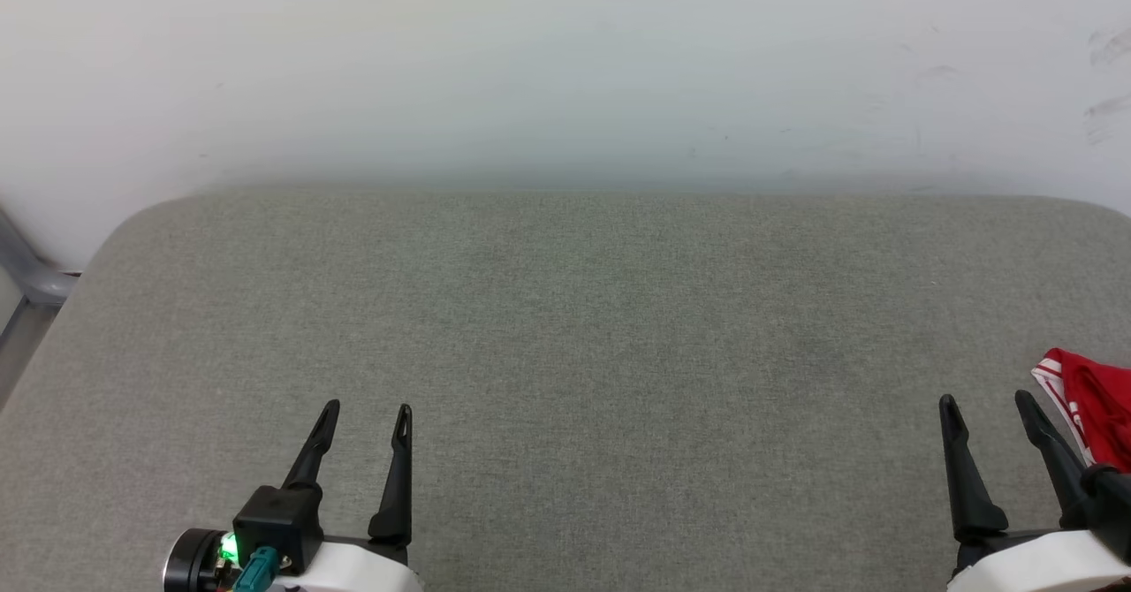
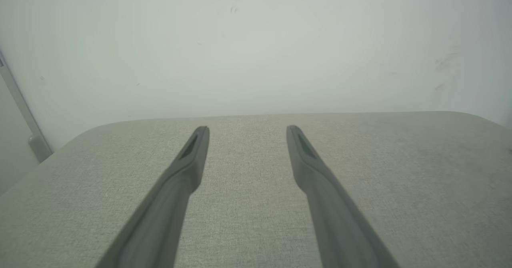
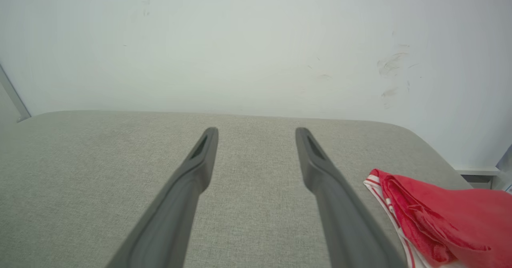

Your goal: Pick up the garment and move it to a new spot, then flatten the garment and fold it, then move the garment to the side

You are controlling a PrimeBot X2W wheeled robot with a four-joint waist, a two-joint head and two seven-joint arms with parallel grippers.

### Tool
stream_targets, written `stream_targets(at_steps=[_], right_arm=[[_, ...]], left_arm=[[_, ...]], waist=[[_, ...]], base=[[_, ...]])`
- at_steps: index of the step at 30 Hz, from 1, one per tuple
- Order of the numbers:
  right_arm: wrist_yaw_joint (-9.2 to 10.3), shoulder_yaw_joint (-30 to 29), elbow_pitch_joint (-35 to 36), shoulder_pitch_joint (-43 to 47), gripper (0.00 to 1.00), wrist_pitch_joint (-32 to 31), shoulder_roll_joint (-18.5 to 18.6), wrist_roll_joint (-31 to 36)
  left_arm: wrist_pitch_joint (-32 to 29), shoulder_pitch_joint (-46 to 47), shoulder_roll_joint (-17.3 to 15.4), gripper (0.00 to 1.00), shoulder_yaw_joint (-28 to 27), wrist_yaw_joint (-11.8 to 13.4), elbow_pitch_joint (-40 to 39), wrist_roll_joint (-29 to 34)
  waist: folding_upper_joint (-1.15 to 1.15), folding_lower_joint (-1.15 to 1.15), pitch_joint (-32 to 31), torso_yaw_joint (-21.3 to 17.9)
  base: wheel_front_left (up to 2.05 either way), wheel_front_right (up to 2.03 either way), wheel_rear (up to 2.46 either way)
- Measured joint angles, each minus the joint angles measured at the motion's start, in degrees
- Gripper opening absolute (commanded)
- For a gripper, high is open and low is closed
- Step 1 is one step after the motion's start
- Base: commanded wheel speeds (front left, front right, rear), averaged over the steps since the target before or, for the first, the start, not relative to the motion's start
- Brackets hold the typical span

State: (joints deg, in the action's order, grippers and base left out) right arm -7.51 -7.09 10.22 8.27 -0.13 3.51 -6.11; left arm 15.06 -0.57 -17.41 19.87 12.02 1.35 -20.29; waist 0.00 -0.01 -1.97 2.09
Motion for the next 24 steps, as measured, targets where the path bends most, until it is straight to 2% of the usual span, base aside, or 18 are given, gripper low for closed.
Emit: stream_targets(at_steps=[9, 20, 21, 24], right_arm=[[0.00, 0.5, 1.3, 0.8, 1.00, -0.7, -0.3, -0.6], [0.00, 0.7, -0.3, 0.4, 1.00, 0.1, -0.5, -0.7], [0.00, 0.7, -1.2, 0.5, 0.00, 0.2, -0.5, -0.8], [0.00, 0.8, -2.9, 1.2, 0.00, 0.1, -0.5, -1.1]], left_arm=[[0.0, -0.7, 0.7, 1.00, -1.5, -1.6, 1.3, 1.4], [0.0, -0.7, 1.6, 1.00, -2.6, -3.5, 2.6, 2.5], [0.0, -0.8, 1.8, 0.00, -2.8, -4.0, 3.2, 2.5], [-0.1, -1.8, 2.2, 0.00, -2.3, -4.0, 4.6, 2.3]], waist=[[0.00, 0.01, -0.1, -0.5], [0.00, 0.01, -0.3, -0.5], [0.00, 0.01, -0.4, -0.5], [0.00, 0.01, -0.4, -0.5]], base=[[0.00, 0.00, 0.00], [0.00, 0.00, 0.00], [0.00, 0.00, 0.00], [0.00, 0.00, 0.00]])
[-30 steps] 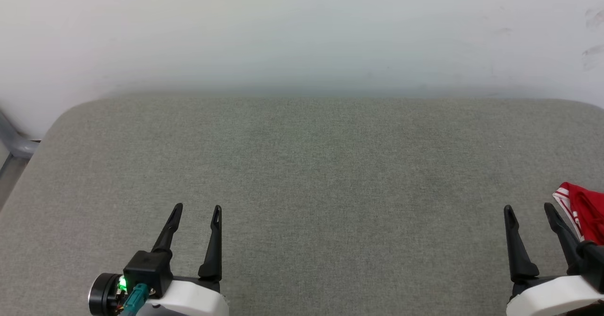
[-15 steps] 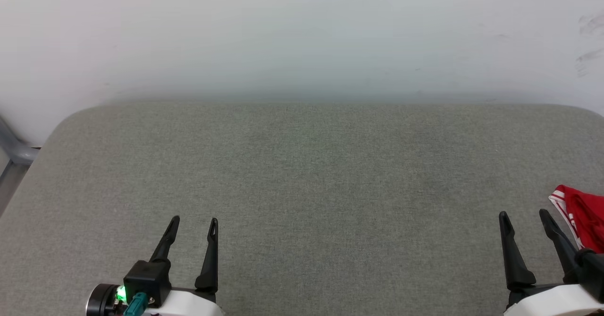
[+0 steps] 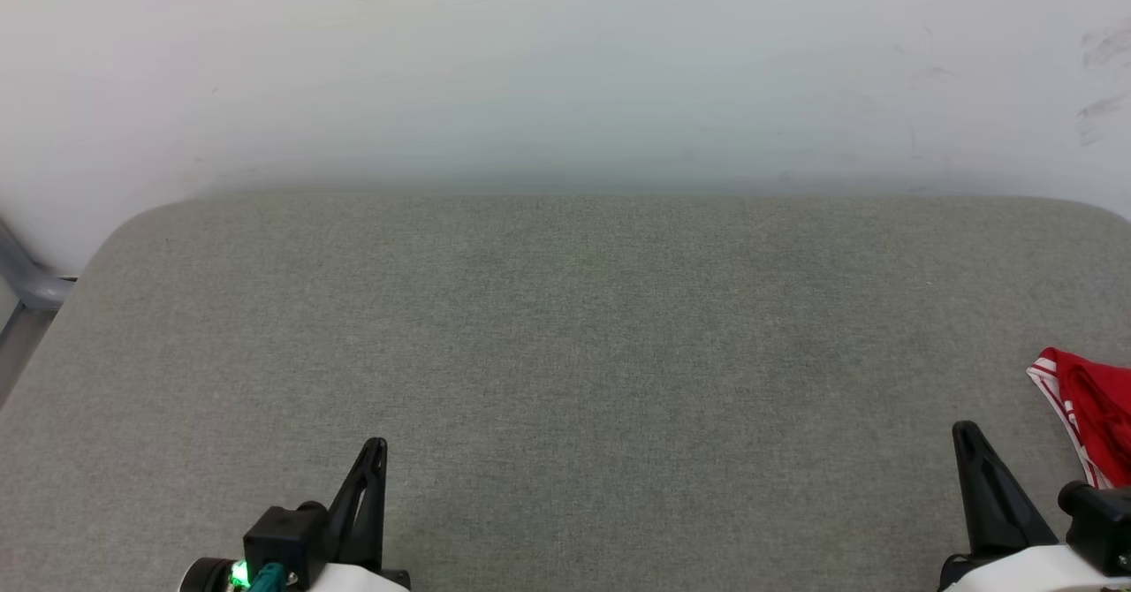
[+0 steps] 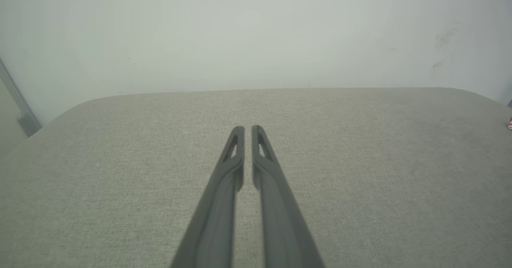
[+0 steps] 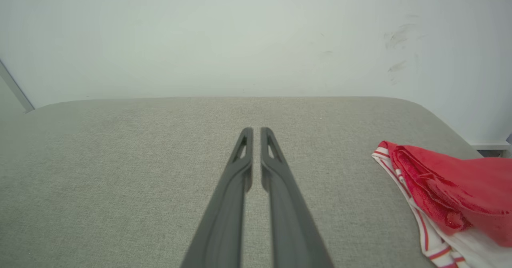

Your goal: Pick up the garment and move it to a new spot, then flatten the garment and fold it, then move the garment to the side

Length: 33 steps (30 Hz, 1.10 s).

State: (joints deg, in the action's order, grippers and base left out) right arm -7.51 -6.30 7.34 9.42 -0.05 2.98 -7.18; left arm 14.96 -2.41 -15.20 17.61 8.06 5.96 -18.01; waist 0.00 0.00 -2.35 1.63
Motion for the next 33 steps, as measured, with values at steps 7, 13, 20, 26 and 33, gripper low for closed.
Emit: stream_targets(at_steps=[7, 13, 20, 26, 33], right_arm=[[0.00, 0.0, -2.2, -0.3, 0.00, -0.6, 0.0, -7.6], [0.00, 0.0, -3.8, -1.5, 0.00, -1.1, -0.1, -14.1], [0.00, 0.0, -5.5, -2.7, 0.00, -1.6, -0.1, -21.1], [0.00, -0.1, -6.9, -3.9, 0.00, -2.1, -0.1, -26.7], [0.00, -0.1, -8.4, -4.9, 0.00, -2.5, -0.1, -32.9]], left_arm=[[-1.7, -0.3, 1.0, 0.00, -1.6, -1.2, 0.7, -7.0], [-3.1, 0.4, 1.6, 0.00, -3.2, -2.5, 1.5, -13.0], [-4.5, 1.0, 2.5, 0.00, -4.9, -3.7, 2.3, -19.4], [-5.8, 1.6, 3.1, 0.00, -6.3, -4.8, 3.0, -24.4], [-7.3, 2.4, 3.7, 0.00, -7.7, -5.8, 3.5, -29.9]], waist=[[0.00, 0.00, 0.1, -0.1], [0.00, 0.00, 0.3, -0.2], [0.00, 0.00, 0.4, -0.3], [0.00, 0.00, 0.5, -0.3], [0.00, 0.00, 0.7, -0.4]], base=[[0.00, 0.00, 0.00], [0.00, 0.00, 0.00], [0.00, 0.00, 0.00], [0.00, 0.00, 0.00], [0.00, 0.00, 0.00]])
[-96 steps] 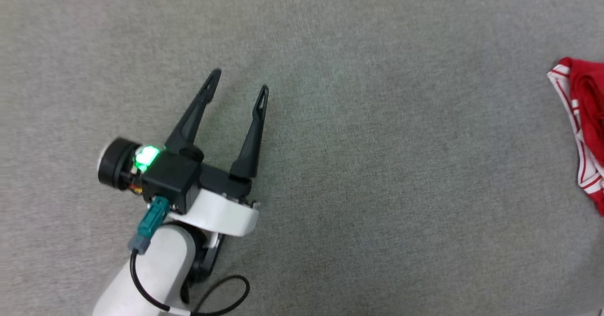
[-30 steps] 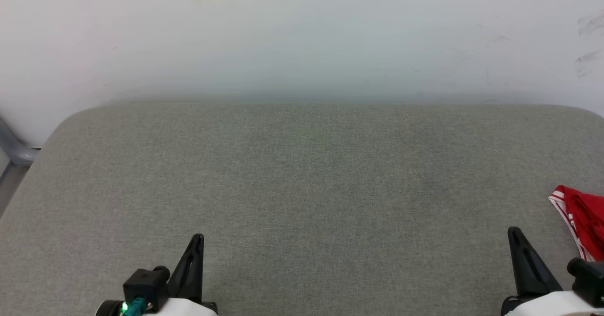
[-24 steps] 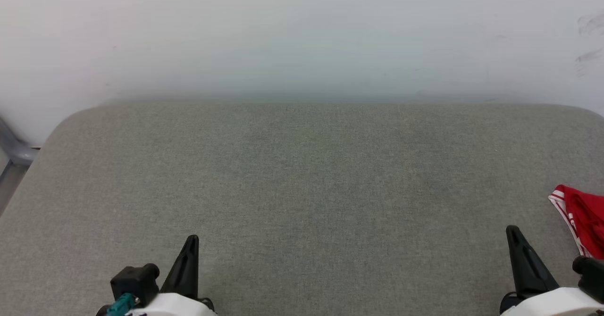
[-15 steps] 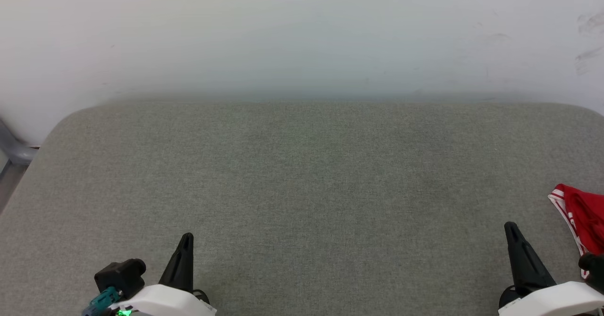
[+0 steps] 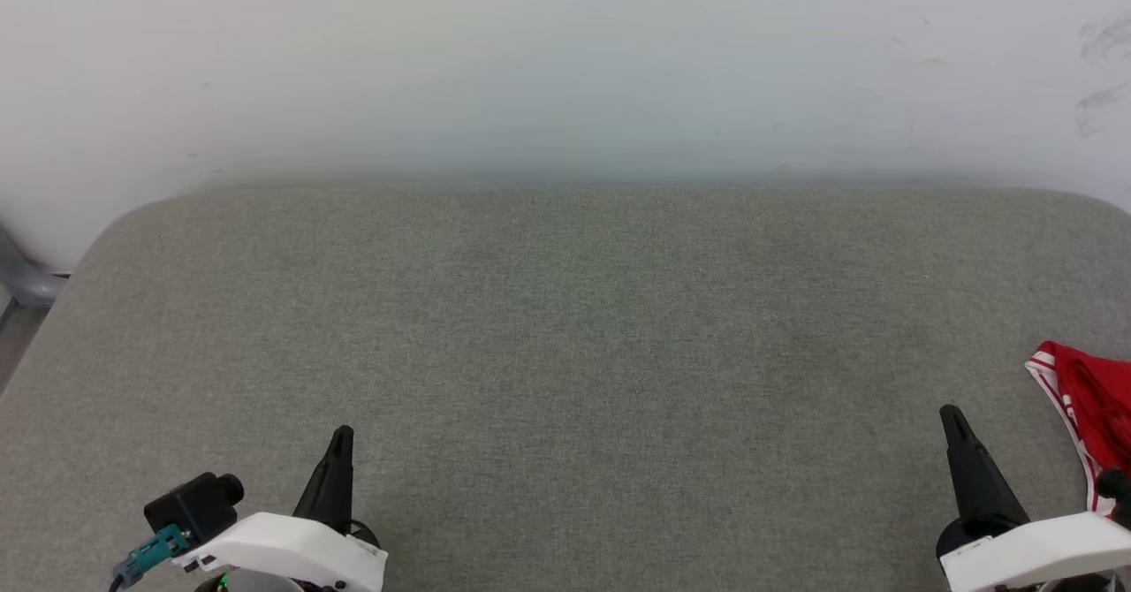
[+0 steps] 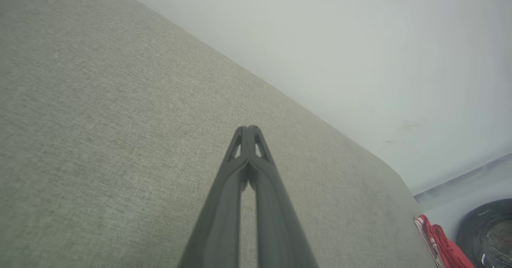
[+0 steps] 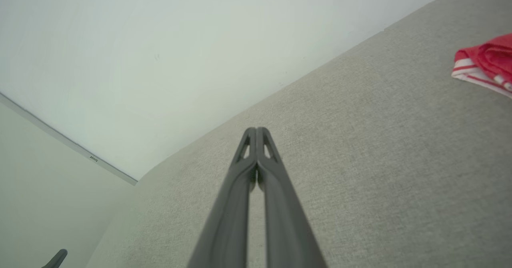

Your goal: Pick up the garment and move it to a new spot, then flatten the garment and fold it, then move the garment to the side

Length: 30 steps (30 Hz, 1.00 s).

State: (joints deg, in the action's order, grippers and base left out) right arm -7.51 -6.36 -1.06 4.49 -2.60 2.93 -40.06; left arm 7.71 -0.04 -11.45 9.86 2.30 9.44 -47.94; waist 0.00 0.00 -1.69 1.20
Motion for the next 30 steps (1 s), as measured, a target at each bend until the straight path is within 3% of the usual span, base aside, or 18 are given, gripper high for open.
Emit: stream_targets(at_steps=[30], right_arm=[[0.01, -0.1, -5.4, -4.4, 0.00, -1.5, 0.0, -21.6]], left_arm=[[-5.2, 2.3, 3.0, 0.00, -6.0, -4.0, 1.8, -19.1]], waist=[[0.00, 0.00, 0.6, -0.4]], base=[[0.00, 0.00, 0.00]])
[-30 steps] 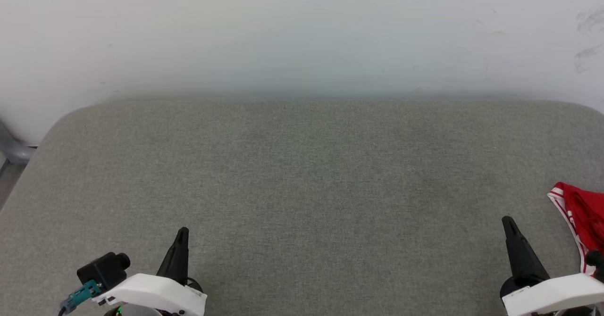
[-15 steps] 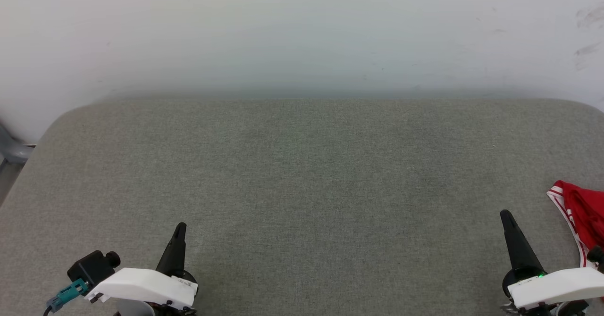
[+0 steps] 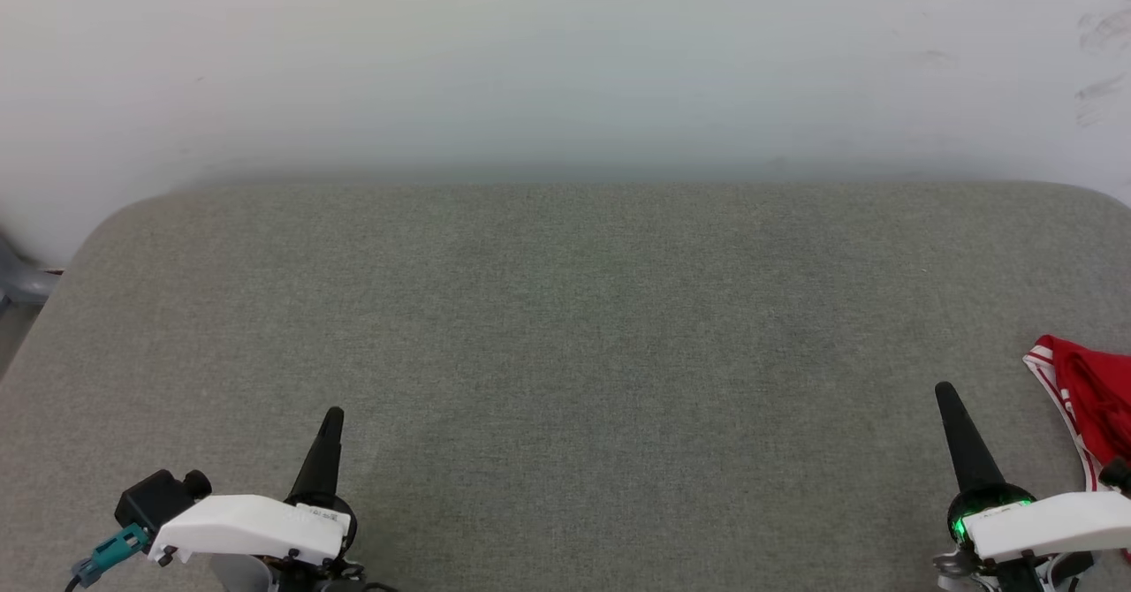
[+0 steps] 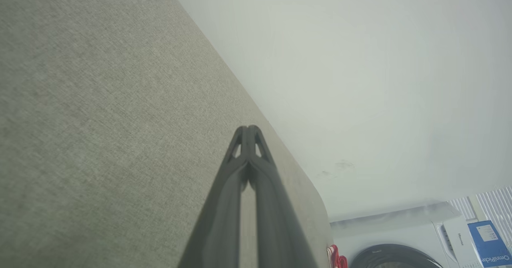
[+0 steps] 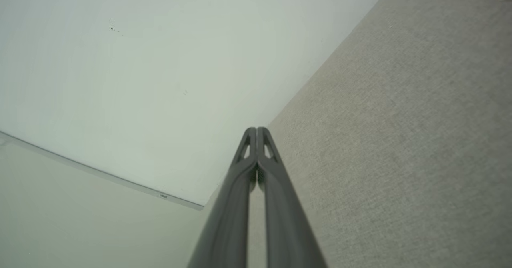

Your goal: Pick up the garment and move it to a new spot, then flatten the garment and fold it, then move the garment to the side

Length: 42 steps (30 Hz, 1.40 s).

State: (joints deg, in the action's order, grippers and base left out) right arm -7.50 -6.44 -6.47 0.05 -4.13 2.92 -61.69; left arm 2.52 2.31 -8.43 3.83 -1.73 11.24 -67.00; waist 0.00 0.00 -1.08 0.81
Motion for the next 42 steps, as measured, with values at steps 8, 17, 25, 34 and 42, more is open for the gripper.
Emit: stream_targets(at_steps=[8, 17, 25, 34, 42], right_arm=[[0.00, 0.0, -1.2, -1.0, 0.00, -0.5, 0.0, -4.7], [0.00, -0.1, -2.5, -1.8, 0.00, -0.8, 0.0, -9.8], [0.00, 0.0, -3.5, -2.6, 0.00, -1.0, 0.0, -14.0], [0.00, -0.1, -4.6, -3.5, 0.00, -1.5, 0.0, -18.3], [0.00, -0.1, -5.5, -4.3, 0.00, -1.7, 0.0, -21.9]], left_arm=[[-1.3, 0.5, 0.6, 0.00, -1.4, -0.9, 0.4, -4.2], [-2.5, 1.1, 1.5, 0.00, -2.8, -1.8, 0.9, -8.6], [-3.6, 1.6, 2.0, 0.00, -4.1, -2.6, 1.3, -12.2], [-4.8, 1.9, 2.7, 0.00, -5.4, -3.4, 1.6, -15.9], [-5.7, 2.5, 3.4, 0.00, -6.5, -4.1, 2.0, -19.0]], waist=[[0.00, 0.00, 0.2, -0.1], [0.00, 0.00, 0.3, -0.2], [0.00, 0.00, 0.5, -0.3], [0.00, 0.00, 0.7, -0.4], [0.00, 0.00, 0.8, -0.5]], base=[[0.00, 0.00, 0.00], [0.00, 0.00, 0.00], [0.00, 0.00, 0.00], [0.00, 0.00, 0.00], [0.00, 0.00, 0.00]])
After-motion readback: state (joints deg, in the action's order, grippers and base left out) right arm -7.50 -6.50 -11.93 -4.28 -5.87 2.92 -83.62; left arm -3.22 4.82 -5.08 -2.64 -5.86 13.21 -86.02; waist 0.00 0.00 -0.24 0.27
